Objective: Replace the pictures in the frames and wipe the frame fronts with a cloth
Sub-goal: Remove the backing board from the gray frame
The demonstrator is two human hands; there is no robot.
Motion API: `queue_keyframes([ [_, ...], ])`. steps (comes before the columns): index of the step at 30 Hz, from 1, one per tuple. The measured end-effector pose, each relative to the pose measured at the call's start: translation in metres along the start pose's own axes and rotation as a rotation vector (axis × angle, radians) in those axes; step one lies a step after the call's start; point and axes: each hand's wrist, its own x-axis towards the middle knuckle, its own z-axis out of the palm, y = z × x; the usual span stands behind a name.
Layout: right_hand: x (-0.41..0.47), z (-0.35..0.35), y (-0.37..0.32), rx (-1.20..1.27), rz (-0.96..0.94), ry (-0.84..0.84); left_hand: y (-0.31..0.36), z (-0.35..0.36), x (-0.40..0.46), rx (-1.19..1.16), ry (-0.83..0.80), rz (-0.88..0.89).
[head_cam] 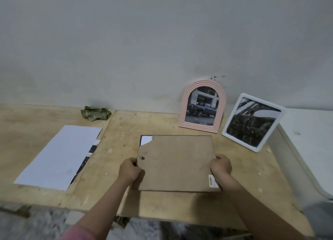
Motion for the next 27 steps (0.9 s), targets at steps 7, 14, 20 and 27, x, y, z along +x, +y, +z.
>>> queue_keyframes([
  [7,0.007,0.007,0.021,-0.169,-0.089,0.007,-0.015,0.019,-0.004,0.005,0.126,0.048],
  [14,0.006,0.018,0.040,-0.327,-0.200,0.085,-0.029,0.028,-0.017,0.050,0.116,0.179],
  [20,-0.018,0.070,0.001,-0.417,-0.758,-0.153,-0.055,0.026,-0.035,0.376,-0.050,0.235],
  [27,-0.048,0.150,-0.056,-0.810,-1.132,-0.632,-0.071,0.018,-0.033,0.519,-0.080,0.236],
])
